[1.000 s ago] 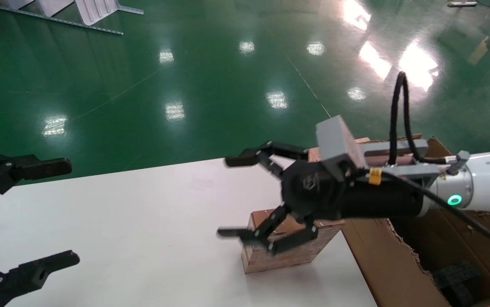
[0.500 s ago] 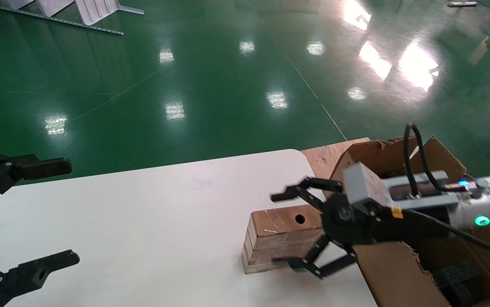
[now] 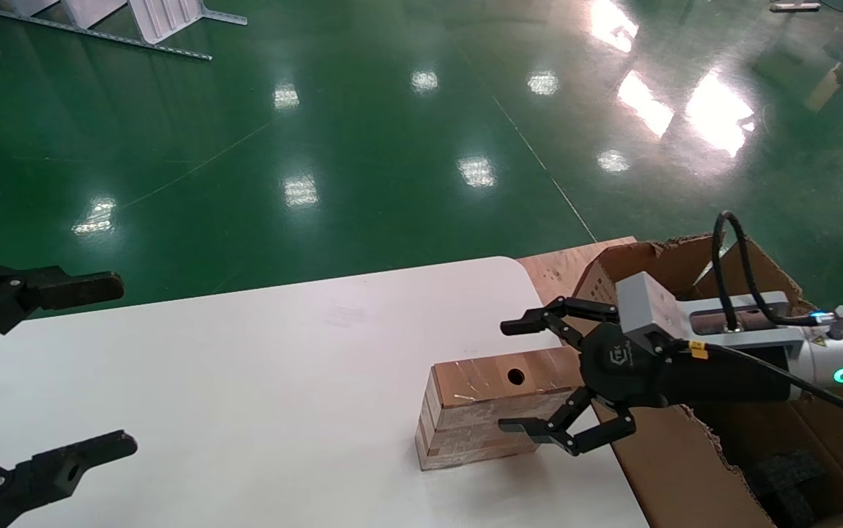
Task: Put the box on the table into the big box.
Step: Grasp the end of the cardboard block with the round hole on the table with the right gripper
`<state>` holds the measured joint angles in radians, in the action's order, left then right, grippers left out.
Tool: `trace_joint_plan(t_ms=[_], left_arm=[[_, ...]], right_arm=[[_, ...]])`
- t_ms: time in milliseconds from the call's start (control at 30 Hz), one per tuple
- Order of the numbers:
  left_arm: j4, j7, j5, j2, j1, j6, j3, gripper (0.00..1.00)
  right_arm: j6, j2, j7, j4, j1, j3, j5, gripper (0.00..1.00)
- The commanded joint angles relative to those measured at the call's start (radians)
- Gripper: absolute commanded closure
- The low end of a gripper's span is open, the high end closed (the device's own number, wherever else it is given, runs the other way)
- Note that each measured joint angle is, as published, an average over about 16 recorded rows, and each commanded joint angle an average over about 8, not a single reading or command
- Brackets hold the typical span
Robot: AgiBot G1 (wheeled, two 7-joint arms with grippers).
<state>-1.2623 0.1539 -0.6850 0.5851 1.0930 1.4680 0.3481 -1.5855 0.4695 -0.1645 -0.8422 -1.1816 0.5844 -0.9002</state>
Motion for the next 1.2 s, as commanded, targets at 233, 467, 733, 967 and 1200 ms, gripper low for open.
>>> trace_joint_plan(t_ms=[233,467,733,967,1200], left_arm=[[0.0,0.0,0.0,0.0,0.0,0.0,0.0,0.0],[0.0,0.0,0.0,0.0,0.0,0.0,0.0,0.0],[0.0,0.0,0.0,0.0,0.0,0.0,0.0,0.0],[0.0,0.0,0.0,0.0,0.0,0.0,0.0,0.0],[0.0,0.0,0.0,0.0,0.0,0.0,0.0,0.0]], right_arm=[[0.0,0.024,-0.053,0.077,-0.045,0.069,-0.007,0.0],[-0.001,0.044,-0.093,0.143,-0.088,0.125,-0.009,0.0],[-0.003,0.056,-0.128,0.196,-0.123,0.187,0.005,0.0],[-0.005,0.058,-0.146,0.222,-0.142,0.241,0.031,0.0],[-0.005,0.057,-0.156,0.238,-0.156,0.29,0.066,0.0]])
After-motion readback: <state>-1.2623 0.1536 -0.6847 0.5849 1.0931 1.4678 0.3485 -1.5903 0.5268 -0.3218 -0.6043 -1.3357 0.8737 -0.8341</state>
